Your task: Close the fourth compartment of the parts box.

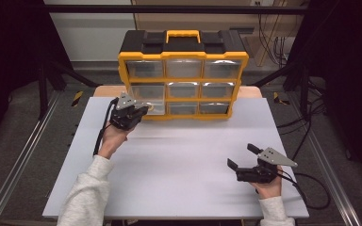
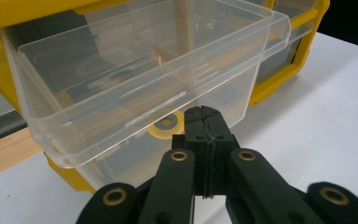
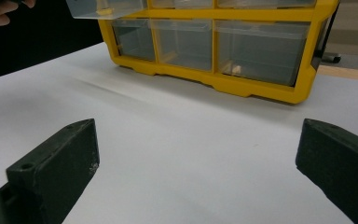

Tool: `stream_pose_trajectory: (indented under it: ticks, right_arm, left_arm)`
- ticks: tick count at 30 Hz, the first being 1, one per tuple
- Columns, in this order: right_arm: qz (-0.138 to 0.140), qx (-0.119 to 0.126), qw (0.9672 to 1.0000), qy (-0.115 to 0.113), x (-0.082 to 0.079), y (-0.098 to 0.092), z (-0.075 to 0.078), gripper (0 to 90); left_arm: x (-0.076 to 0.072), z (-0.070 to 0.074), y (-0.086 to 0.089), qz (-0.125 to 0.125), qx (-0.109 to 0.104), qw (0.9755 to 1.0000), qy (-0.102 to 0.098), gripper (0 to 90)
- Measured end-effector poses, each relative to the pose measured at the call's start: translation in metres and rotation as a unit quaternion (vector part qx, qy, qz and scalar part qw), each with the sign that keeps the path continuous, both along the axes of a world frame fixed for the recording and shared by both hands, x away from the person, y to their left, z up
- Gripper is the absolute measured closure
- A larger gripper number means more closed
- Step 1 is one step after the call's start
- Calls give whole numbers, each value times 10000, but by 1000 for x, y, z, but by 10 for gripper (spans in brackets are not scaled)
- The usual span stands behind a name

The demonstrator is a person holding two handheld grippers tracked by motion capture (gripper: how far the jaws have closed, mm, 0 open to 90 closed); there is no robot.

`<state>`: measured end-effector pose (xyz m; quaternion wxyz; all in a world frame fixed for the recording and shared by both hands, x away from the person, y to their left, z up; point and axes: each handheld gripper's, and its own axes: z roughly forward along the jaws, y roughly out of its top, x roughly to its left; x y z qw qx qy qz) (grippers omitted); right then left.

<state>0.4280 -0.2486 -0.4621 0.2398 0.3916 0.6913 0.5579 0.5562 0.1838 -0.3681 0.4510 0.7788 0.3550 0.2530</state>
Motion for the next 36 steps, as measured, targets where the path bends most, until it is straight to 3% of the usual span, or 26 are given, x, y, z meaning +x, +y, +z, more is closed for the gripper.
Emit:
stream_pose_trajectory:
  ticks: [19,36]
  right_arm:
    - [21,-3,10000,18,0,0,0,0]
    - [18,-13,10000,-2,0,0,0,0]
  left_arm:
    - [11,1,3,-25,-95,9999,-52,897]
    - [27,3,1,-7,-38,9999,-137,897]
